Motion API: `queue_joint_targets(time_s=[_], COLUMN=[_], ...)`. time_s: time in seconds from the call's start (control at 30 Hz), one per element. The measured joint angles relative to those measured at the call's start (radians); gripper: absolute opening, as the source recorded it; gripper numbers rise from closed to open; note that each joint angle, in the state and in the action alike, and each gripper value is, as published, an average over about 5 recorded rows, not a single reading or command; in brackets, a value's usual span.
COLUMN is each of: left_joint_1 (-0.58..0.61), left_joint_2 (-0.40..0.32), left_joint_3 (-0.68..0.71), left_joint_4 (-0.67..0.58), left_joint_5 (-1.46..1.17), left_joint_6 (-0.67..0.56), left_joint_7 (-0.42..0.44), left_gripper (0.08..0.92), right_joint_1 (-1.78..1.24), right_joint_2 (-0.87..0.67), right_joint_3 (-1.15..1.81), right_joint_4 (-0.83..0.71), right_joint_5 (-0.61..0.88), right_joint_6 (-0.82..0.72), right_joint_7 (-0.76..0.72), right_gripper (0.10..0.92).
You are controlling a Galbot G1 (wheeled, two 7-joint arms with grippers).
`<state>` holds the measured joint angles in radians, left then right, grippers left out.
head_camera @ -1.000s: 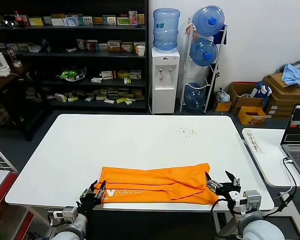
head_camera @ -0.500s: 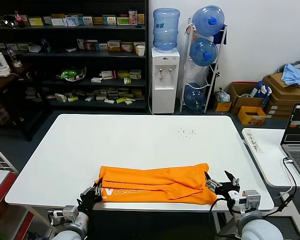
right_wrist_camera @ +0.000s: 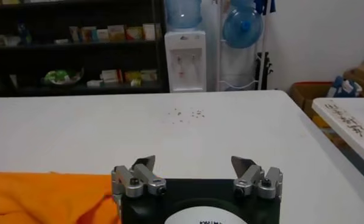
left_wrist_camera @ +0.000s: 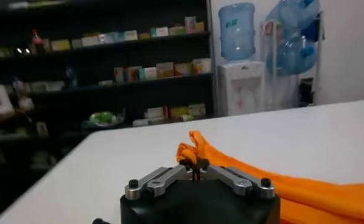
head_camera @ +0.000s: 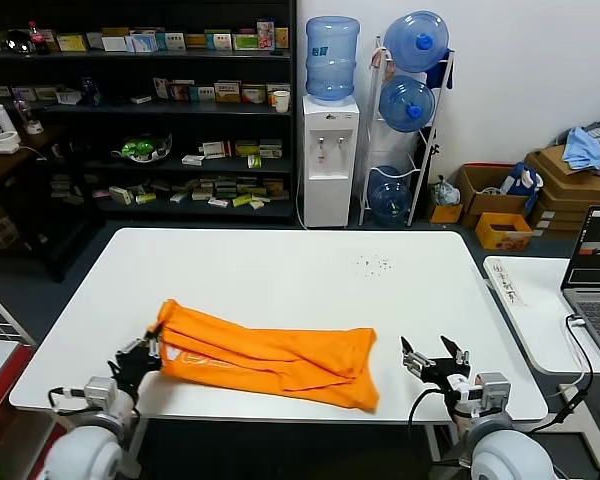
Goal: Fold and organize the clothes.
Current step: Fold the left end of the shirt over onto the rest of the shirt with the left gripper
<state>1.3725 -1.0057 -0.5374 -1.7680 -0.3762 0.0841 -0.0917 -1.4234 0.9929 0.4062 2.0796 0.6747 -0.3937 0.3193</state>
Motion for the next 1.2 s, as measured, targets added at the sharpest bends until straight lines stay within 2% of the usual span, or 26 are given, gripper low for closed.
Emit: queue_joint_targets(time_s=[0.27, 0.5, 0.67, 0.87, 1.2], left_joint_1=[0.001, 0.020, 0.068, 0.120, 0.070], left_joint_2=[0.122, 0.147, 0.129, 0.072, -0.046], left_joint_3=[-0.150, -0.252, -0.254, -0.167, 0.028], left_joint_4=[0.136, 0.189, 0.132, -0.003, -0.122], left_joint_5=[0.142, 0.297, 0.300, 0.133, -0.154], left_joint_6=[-0.018, -0.068, -0.070, -0.015, 0.078], left_joint_7=[0.021, 0.013, 0.009, -0.003, -0.052], left_gripper=[0.111, 0.111, 0.111, 0.111, 0.111], right_joint_1=[0.038, 0.053, 0.052, 0.039, -0.002], right_joint_2=[0.011, 0.027, 0.037, 0.048, 0.072], right_joint_3=[-0.030, -0.054, -0.056, -0.045, -0.006], right_joint_4=[-0.016, -0.026, -0.033, -0.036, -0.044], right_joint_5=[-0.001, -0.014, -0.021, -0.018, -0.023], right_joint_6=[0.001, -0.001, -0.004, -0.010, -0.012], right_joint_7=[0.001, 0.003, 0.007, 0.014, 0.016], right_gripper=[0.823, 0.823, 0.823, 0.823, 0.823])
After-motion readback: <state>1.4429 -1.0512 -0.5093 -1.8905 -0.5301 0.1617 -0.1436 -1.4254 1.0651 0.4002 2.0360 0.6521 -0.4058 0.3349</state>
